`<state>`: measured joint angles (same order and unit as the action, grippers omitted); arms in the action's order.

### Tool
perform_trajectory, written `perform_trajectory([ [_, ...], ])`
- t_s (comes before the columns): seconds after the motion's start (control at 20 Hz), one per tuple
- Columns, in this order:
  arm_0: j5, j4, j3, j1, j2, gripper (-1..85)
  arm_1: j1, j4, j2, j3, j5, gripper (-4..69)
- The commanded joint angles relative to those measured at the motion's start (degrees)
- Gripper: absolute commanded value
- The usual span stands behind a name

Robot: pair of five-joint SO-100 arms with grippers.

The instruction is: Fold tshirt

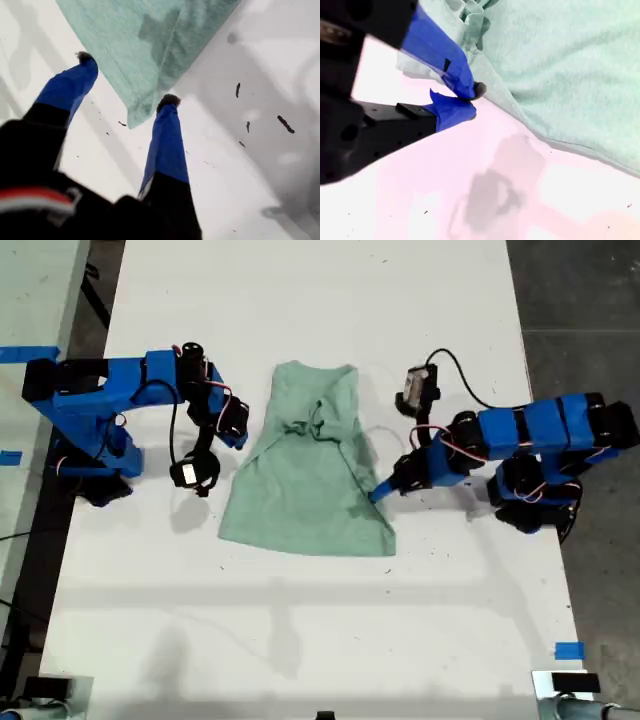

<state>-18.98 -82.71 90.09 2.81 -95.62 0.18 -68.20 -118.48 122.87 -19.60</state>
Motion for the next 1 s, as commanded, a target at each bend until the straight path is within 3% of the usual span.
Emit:
perform_trajectory([
  [0.0,0.4,0.5,-0.3,-0.4,-1.5,0.4,-1.9,6.2,2.0,1.9,-0.5,25.1],
  [0.3,-0.2,0.0,0.7,1.2,-2.3,0.3,-5.3,21.2,17.3,6.1,2.9,22.0],
  [0.5,-0.4,0.1,1.0,1.4,-2.3,0.1,-5.5,27.8,21.8,8.1,4.2,5.0],
  [0.65,-0.4,0.6,1.4,1.3,-2.3,0.1,-5.2,26.5,19.5,8.2,3.6,0.2],
  [0.95,-0.4,1.2,1.8,1.0,-2.2,0.1,-4.6,9.9,10.8,-2.5,1.5,-2.1],
])
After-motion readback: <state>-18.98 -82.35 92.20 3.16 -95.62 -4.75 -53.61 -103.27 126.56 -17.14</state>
